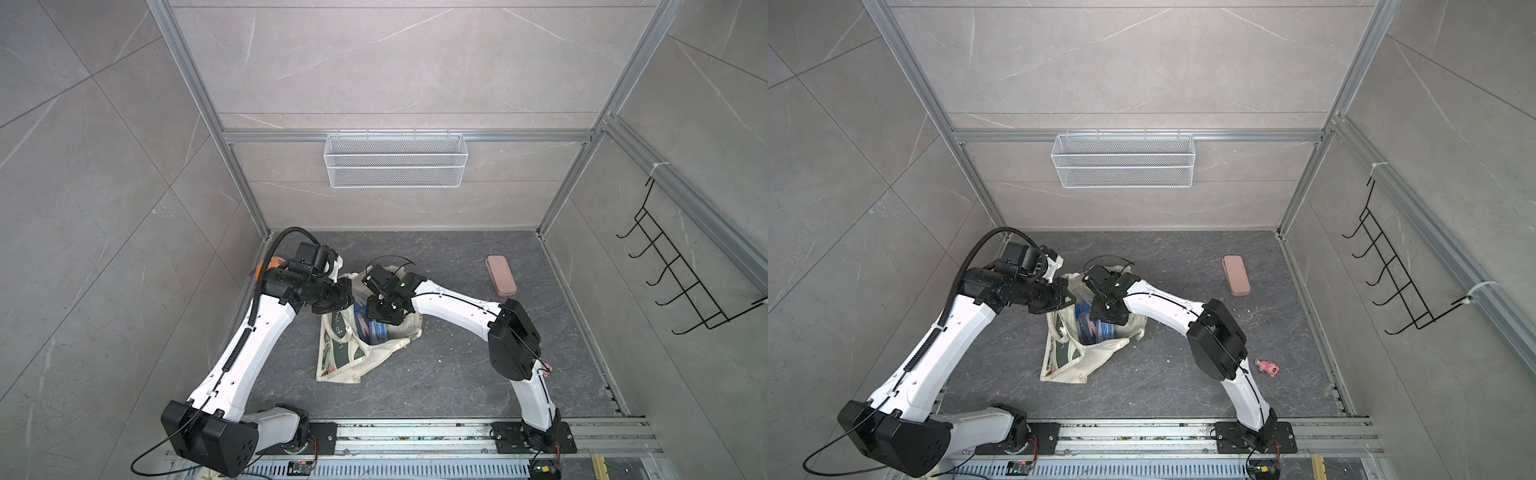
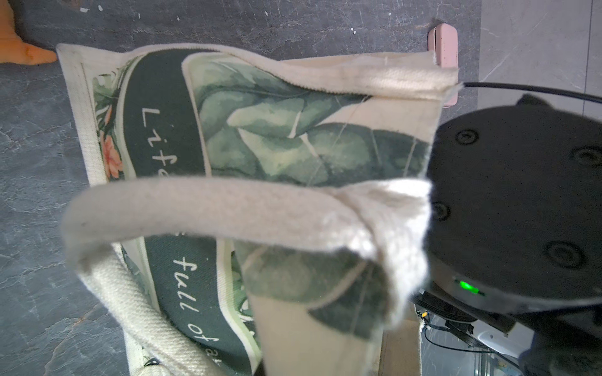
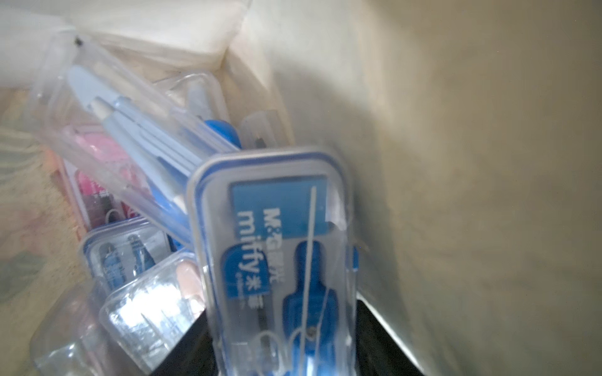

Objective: Take out the compass set from the canvas bag
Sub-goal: Pick up the compass set from the canvas bag.

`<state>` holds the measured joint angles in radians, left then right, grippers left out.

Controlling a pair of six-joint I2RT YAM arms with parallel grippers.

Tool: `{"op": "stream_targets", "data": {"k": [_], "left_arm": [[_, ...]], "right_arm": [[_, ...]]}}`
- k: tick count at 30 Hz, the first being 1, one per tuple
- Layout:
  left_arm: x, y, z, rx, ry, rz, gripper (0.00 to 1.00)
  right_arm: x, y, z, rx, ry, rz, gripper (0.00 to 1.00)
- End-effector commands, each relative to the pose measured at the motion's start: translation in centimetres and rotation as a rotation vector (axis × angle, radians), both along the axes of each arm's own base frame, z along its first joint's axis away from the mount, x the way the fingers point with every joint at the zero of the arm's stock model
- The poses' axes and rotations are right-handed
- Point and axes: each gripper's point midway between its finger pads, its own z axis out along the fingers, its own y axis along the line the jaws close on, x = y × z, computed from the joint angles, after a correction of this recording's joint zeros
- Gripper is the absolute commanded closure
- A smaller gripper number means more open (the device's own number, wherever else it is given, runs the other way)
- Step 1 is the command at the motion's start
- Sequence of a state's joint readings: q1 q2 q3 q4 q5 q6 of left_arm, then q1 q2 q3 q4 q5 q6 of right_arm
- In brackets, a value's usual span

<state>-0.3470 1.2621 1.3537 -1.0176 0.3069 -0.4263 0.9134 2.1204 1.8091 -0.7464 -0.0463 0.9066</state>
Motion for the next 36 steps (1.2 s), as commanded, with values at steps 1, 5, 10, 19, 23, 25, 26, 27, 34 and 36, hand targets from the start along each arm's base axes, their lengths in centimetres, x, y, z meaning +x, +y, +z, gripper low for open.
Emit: {"op": "stream_targets", "data": {"k": [1, 5, 10, 19, 23, 25, 26, 27, 34, 36], "left_arm": [[0.2, -0.6, 3.3, -0.043, -0.111, -0.044, 1.00], [0.8, -0.3, 4.3, -0.001, -0.175, -0.069, 1.00], [2.4, 0.1, 6.2, 0.060, -0.301, -0.112, 1.00], [6.4, -0.7, 9.8, 0.180, -0.525, -0.262, 1.00], [8.1, -1.3, 9.7, 0.235, -0.522, -0.346, 1.00], [8.6, -1.7, 9.2, 0.248, -0.504, -0.377, 1.00], [8.8, -1.8, 9.0, 0.246, -0.502, -0.380, 1.00], [8.8, -1.8, 8.6, 0.245, -0.497, -0.376, 1.00], [8.6, -1.5, 5.5, 0.233, -0.385, -0.332, 1.00], [8.6, -1.5, 5.5, 0.225, -0.377, -0.313, 1.00]], "right_arm": [[0.2, 0.8, 3.8, 0.090, -0.079, 0.073, 0.47], [-0.1, 1.1, 5.6, 0.144, -0.101, 0.095, 0.49], [-0.3, 1.3, 7.2, 0.189, -0.117, 0.103, 0.51], [-0.3, 1.4, 8.8, 0.236, -0.139, 0.090, 0.53], [-0.1, 1.7, 9.1, 0.265, -0.137, 0.080, 0.53], [0.0, 1.8, 9.2, 0.270, -0.138, 0.076, 0.53], [-0.1, 1.8, 9.2, 0.272, -0.138, 0.076, 0.54], [0.0, 1.7, 9.4, 0.272, -0.142, 0.072, 0.54], [0.0, 0.6, 9.4, 0.265, -0.150, 0.059, 0.54], [0.1, 0.3, 9.3, 0.261, -0.152, 0.055, 0.55]]}}
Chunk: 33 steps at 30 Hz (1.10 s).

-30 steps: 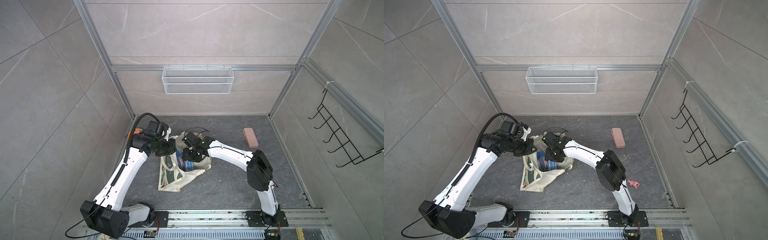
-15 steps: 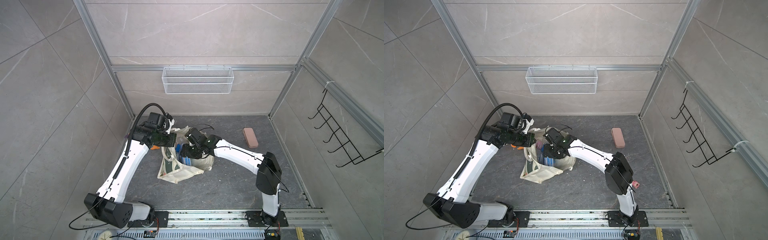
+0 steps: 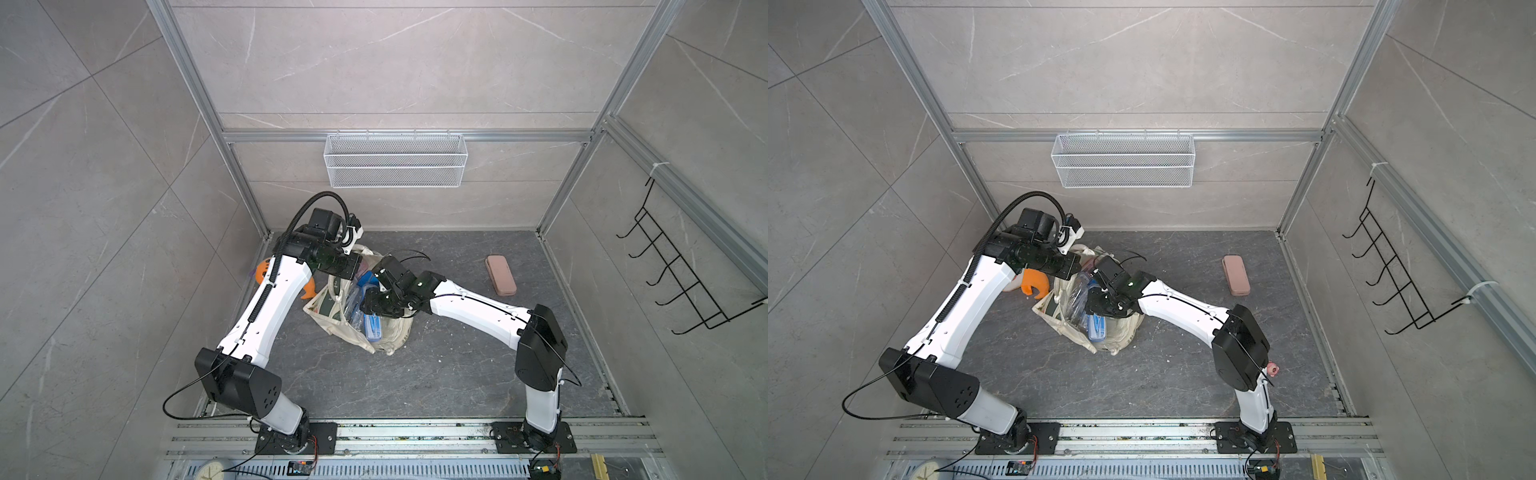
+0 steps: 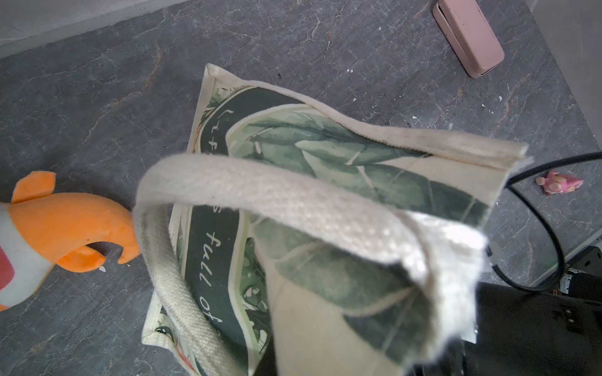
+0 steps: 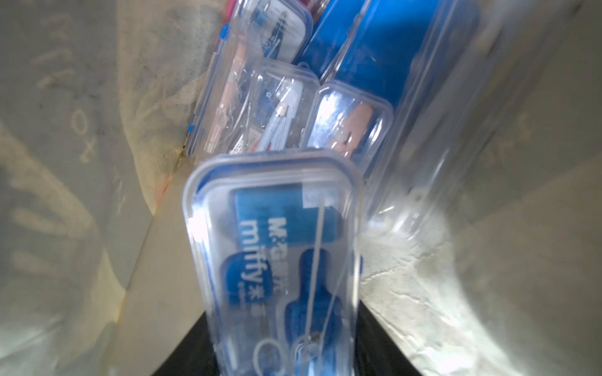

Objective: Take out the compass set from the canvas bag
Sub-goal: Pick up the compass set from the canvas bag.

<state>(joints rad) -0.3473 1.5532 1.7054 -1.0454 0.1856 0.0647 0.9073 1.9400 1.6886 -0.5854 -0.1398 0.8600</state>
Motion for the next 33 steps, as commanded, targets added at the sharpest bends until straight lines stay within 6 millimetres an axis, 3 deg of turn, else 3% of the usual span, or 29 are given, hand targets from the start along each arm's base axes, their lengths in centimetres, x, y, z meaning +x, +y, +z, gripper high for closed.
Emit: {"op": "stream_targets", "data": {"k": [1, 7, 12, 19, 22, 25, 29, 33], "left_arm": [[0.4, -0.6, 2.9, -0.072, -0.086, 0.009, 1.00], [0.6, -0.5, 2.6, -0.067, -0.049, 0.039, 1.00], [1.0, -0.4, 1.4, -0.045, 0.005, 0.055, 1.00], [1.5, -0.1, 0.3, -0.050, 0.057, 0.095, 1.00], [1.6, -0.4, 0.0, -0.069, 0.075, 0.101, 1.00], [1.6, -0.6, -0.1, -0.087, 0.080, 0.100, 1.00], [1.6, -0.8, 0.1, -0.102, 0.076, 0.103, 1.00], [1.8, -1.0, 0.2, -0.117, 0.077, 0.109, 1.00]], "right_arm": [[1.0, -1.0, 2.9, 0.052, -0.056, -0.034, 0.55], [1.2, -2.0, 5.0, 0.052, -0.110, -0.021, 0.55], [0.1, -2.9, 7.6, 0.067, -0.146, 0.021, 0.56], [-2.1, -5.7, 10.7, 0.066, -0.201, 0.059, 0.57], [-2.1, -7.6, 11.5, 0.062, -0.216, 0.031, 0.58], [-1.1, -10.1, 11.6, 0.040, -0.223, -0.017, 0.58], [1.8, -14.2, 11.1, -0.010, -0.223, -0.093, 0.58], [5.3, -18.5, 8.1, -0.087, -0.175, -0.174, 0.58]]}}
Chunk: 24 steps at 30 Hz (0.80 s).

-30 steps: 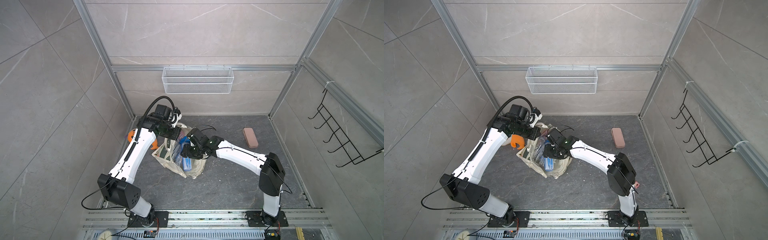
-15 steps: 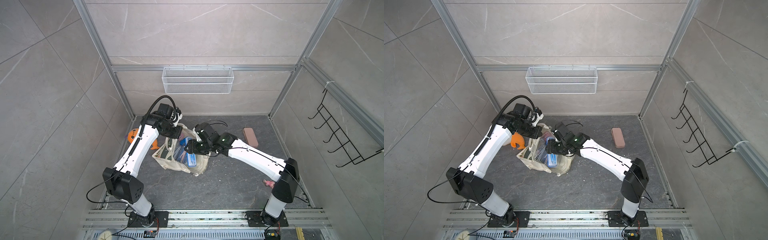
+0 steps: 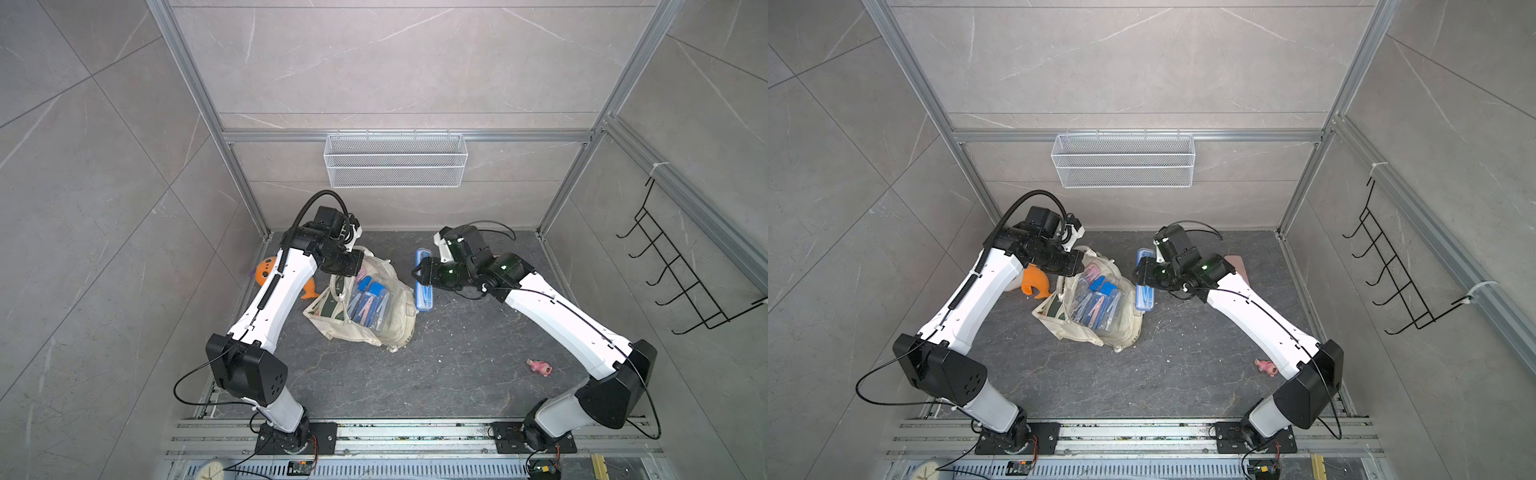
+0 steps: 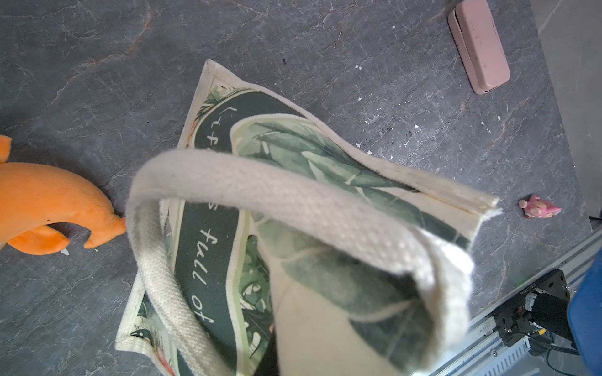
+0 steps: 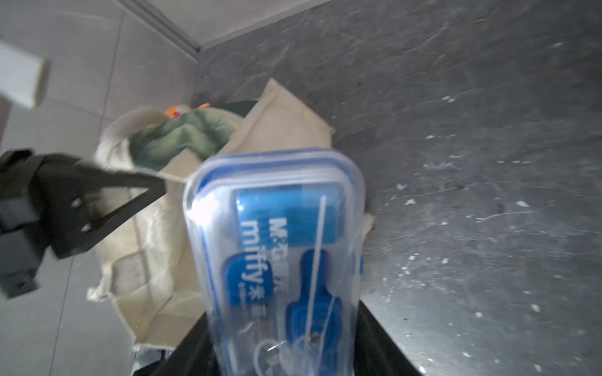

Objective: Take out the compass set from the canvas bag
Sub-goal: Pick up the compass set from the canvas bag, then place the compass set at the center of the board.

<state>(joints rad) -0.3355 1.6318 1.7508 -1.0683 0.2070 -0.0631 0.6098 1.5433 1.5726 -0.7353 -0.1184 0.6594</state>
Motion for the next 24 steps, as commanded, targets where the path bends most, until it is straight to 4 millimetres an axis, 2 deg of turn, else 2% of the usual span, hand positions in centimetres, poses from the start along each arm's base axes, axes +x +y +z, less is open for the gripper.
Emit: {"op": "stream_targets", "data": {"k": [1, 6, 9, 16, 24], "left_arm": [[0.6, -0.7, 1.8, -0.068, -0.036, 0.012, 1.00], [0.7, -1.0, 1.7, -0.096, -0.036, 0.028, 1.00], [0.6, -0.9, 1.7, -0.105, -0.040, 0.038, 1.00], [0.5, -1.2, 1.5, -0.138, -0.032, 0.056, 1.00], [0.7, -1.5, 1.2, -0.148, -0.006, 0.066, 1.00]], "right_arm": [[2.0, -3.5, -3.8, -0.099, 0.065, -0.042, 0.58], [6.1, -7.9, -9.6, -0.174, 0.174, -0.130, 0.59], [8.1, -9.4, -12.8, -0.231, 0.233, -0.151, 0.59], [11.2, -9.8, -18.6, -0.310, 0.355, -0.134, 0.59], [13.0, -9.6, -21.4, -0.360, 0.409, -0.117, 0.59]]}}
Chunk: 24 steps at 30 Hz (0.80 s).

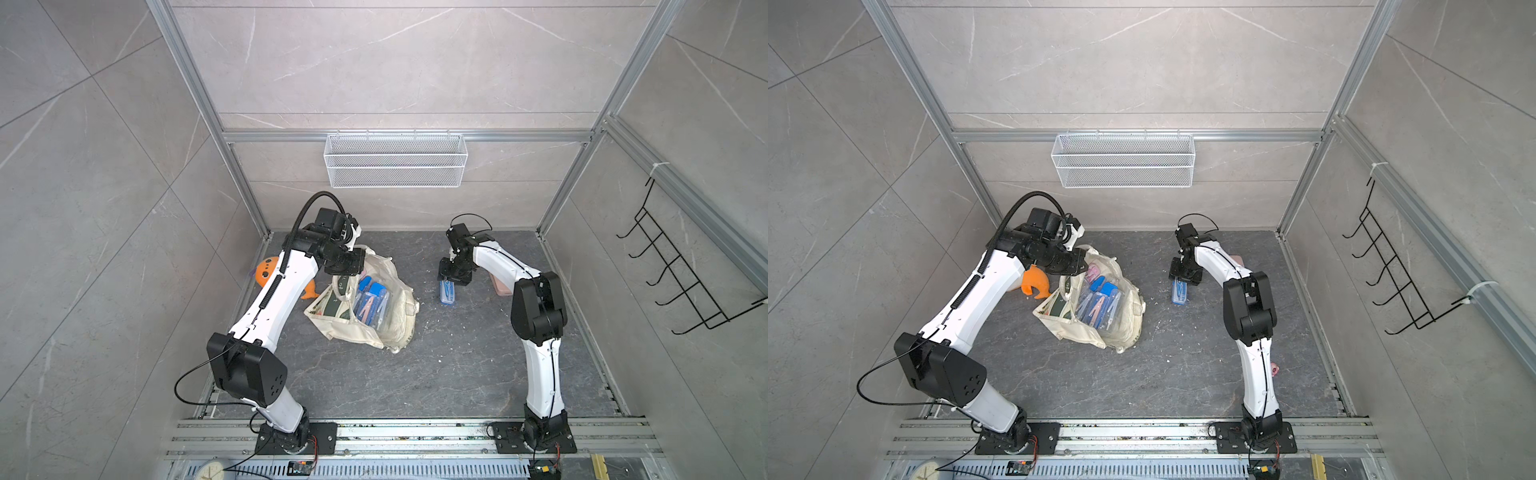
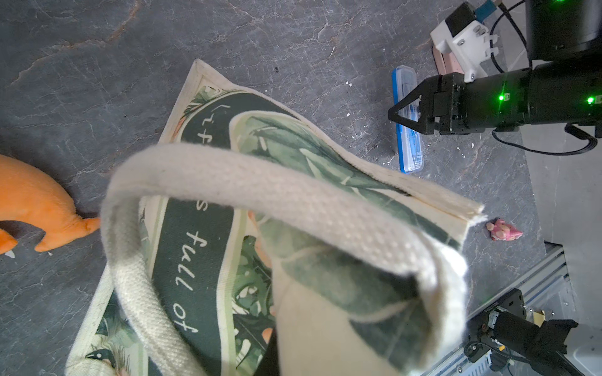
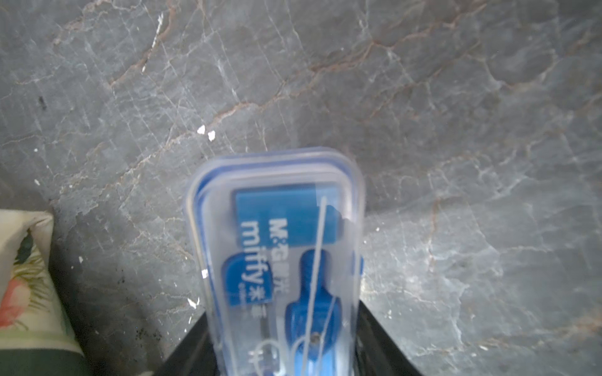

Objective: Take out the compass set from the canvas bag
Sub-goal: Place the compass set at the center of the board.

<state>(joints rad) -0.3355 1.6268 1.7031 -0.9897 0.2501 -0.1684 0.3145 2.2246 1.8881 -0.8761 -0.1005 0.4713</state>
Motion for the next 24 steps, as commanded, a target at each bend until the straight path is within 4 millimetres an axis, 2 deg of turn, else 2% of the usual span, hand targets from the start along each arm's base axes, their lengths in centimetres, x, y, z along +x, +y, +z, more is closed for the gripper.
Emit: {"op": "stream_targets", "data": {"k": [1, 8, 15, 20, 24], "left_arm": [[0.1, -0.6, 1.6, -0.060, -0.028, 0.001, 1.00], [-0.1, -0.6, 1.5, -0.062, -0.020, 0.000, 1.00], [-0.2, -0.8, 1.5, -0.074, -0.011, -0.003, 1.00], [-0.4, -1.0, 1.2, -0.087, 0.000, -0.009, 1.00], [-0.5, -1.1, 0.9, -0.094, 0.007, -0.015, 1.00]], "right_arm": [[0.2, -0.4, -0.7, -0.044, 0.035, 0.025, 0.59], [1.2, -0.3, -1.8, -0.078, 0.074, 0.041, 0.55], [2.4, 0.3, -0.2, -0.062, 0.059, 0.053, 0.35], [2.9, 0.5, 1.0, -0.057, 0.044, 0.051, 0.29], [3.0, 0.4, 2.1, -0.062, 0.039, 0.048, 0.30]]}}
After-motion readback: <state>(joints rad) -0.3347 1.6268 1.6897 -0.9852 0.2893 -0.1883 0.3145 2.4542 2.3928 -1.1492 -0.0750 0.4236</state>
